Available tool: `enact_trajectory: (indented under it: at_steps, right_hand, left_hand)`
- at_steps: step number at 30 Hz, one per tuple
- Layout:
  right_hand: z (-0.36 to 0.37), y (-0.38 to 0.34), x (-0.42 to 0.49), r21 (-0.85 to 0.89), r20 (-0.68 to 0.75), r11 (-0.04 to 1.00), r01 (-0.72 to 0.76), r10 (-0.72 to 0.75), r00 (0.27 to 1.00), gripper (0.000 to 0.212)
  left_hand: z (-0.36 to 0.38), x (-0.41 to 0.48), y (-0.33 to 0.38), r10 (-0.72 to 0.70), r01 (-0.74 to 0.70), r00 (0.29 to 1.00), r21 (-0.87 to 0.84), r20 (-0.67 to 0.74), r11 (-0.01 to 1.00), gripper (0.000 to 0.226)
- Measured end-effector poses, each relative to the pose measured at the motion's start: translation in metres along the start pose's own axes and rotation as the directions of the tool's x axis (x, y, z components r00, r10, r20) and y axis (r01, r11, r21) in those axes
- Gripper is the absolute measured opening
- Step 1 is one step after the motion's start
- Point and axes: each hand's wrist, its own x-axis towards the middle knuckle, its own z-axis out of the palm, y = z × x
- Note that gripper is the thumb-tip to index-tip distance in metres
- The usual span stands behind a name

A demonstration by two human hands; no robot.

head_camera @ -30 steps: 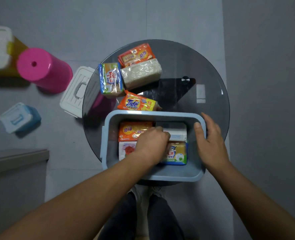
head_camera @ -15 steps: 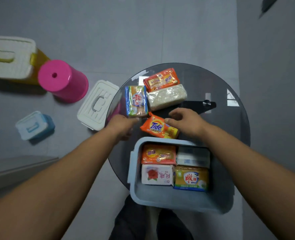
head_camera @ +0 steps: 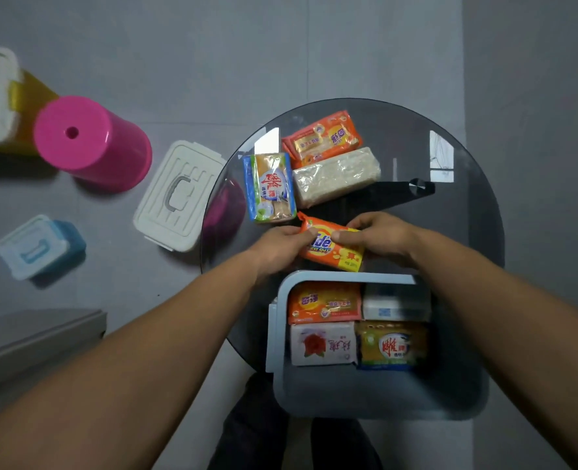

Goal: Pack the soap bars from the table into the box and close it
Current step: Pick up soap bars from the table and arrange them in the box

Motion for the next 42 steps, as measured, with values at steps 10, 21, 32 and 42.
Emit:
enact_trajectory:
  at_steps: [10,21,32,42]
  right_hand:
    - [-0.017,-0.002,-0.062,0.215,-0.143,0.960,0.180,-0.152,0.978,0.041]
    - [-0.005,0.011,-0.158,0.375,-0.316,0.837,0.399,-0.289,0.904,0.064]
    - [0.055,0.102,-0.156,0.425,-0.241,0.878,0.220,-0.124,0.962,0.040]
    - [0.079,0.107,-0.113,0.524,-0.338,0.799,0.294,-0.122,0.933,0.041]
  left_hand:
    - [-0.003,-0.029,0.021,0.202,-0.201,0.978,0.023,-0.050,0.979,0.034]
    - [0.035,-0.148,0.034,0.400,-0.441,0.852,-0.053,-0.338,0.896,0.021]
    - [0.109,-0.170,-0.069,0.041,-0.132,0.894,-0.175,-0.445,0.976,0.036]
    - [0.117,-0.132,-0.064,0.073,-0.219,0.887,-0.278,-0.455,0.935,0.037]
